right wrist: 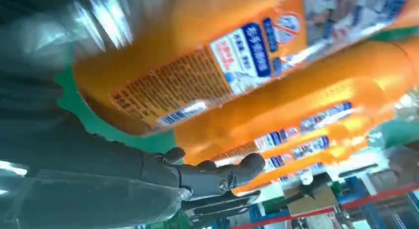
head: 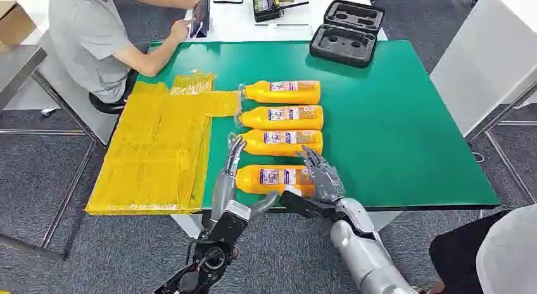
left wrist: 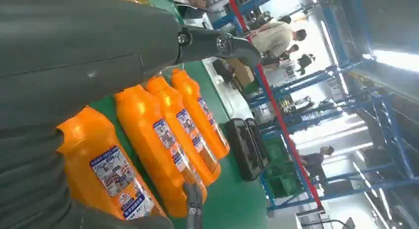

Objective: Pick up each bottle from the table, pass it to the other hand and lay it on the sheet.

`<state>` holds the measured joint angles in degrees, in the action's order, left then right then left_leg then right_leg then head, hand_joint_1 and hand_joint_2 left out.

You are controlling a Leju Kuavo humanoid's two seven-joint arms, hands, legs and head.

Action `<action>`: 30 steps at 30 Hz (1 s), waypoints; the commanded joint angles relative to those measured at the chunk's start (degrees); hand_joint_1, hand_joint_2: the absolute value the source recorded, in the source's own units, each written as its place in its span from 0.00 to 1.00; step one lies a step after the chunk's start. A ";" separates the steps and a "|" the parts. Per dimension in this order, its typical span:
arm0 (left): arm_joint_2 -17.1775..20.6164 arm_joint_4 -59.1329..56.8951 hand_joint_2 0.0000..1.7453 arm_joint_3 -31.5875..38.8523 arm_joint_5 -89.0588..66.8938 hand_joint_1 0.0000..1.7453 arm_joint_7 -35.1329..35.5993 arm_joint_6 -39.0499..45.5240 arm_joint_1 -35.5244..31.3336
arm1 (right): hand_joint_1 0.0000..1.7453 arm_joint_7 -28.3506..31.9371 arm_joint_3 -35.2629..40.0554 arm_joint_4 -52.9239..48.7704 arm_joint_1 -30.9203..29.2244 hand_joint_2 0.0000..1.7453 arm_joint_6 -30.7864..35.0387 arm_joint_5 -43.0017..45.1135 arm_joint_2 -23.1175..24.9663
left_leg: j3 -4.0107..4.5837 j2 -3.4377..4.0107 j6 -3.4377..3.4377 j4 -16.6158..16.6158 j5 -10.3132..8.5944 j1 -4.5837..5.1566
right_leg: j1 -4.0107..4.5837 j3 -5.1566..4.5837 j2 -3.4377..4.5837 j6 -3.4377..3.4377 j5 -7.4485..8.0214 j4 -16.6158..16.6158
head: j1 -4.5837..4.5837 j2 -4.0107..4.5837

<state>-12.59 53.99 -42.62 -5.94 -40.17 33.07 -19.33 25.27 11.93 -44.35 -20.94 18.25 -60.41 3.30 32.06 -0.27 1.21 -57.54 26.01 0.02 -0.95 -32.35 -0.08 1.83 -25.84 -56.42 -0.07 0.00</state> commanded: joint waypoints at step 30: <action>-2.29 -15.79 1.00 11.43 2.16 0.00 0.17 -4.03 -8.59 | 0.00 2.28 -1.95 -11.94 4.60 1.00 0.47 3.85 2.40 | 0.00 0.04 -0.06 -0.04 0.00 -0.05 | 0.07 0.01 0.02 -0.07 0.03 0.02 | -0.02 0.00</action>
<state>-14.51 42.38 -33.07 -3.89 -40.15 29.40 -25.58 27.43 11.50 -56.68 -15.26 18.67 -56.76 5.33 32.05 -0.27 1.21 -57.54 26.00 0.02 -0.94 -32.35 -0.08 1.83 -25.83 -56.43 -0.09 0.00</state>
